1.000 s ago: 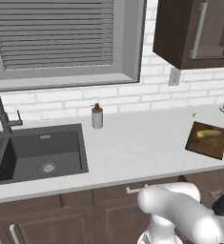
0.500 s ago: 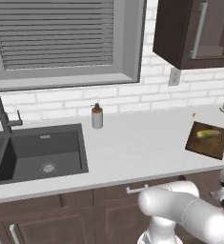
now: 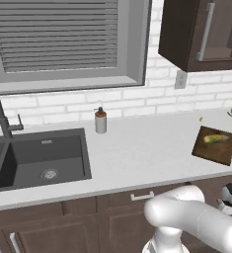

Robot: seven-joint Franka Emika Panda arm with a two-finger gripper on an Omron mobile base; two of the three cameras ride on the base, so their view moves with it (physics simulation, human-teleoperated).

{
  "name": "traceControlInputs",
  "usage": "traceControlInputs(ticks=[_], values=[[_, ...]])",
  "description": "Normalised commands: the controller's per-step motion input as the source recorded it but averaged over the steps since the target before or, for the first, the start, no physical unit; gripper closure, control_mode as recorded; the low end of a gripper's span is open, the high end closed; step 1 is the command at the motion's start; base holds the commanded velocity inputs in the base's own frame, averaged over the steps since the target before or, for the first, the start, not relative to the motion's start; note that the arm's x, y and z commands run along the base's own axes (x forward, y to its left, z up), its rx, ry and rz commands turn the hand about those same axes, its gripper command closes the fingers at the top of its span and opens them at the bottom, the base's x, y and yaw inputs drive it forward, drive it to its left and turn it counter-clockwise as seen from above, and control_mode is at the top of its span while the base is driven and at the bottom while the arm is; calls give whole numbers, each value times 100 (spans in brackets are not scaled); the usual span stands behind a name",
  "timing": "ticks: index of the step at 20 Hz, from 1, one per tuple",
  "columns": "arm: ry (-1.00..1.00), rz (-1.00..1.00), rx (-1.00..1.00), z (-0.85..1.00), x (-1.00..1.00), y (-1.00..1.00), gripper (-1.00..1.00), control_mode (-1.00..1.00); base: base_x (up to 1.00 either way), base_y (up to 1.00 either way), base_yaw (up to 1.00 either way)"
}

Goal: Place the appropriate cutting tool for cutting the cucumber skin on the cutting board.

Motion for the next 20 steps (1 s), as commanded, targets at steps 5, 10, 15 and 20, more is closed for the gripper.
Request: traceControlInputs(ticks=[5, 10, 15, 20], values=[[0, 0, 0, -54, 1, 4, 100, -100, 0, 0, 0], [0, 0, 0, -35, 0, 39, 100, -100, 0, 0, 0], [0, 0, 0, 4, -15, 54, 100, -100, 0, 0, 0], [0, 0, 0, 75, -58, 22, 100, -100, 0, 0, 0]])
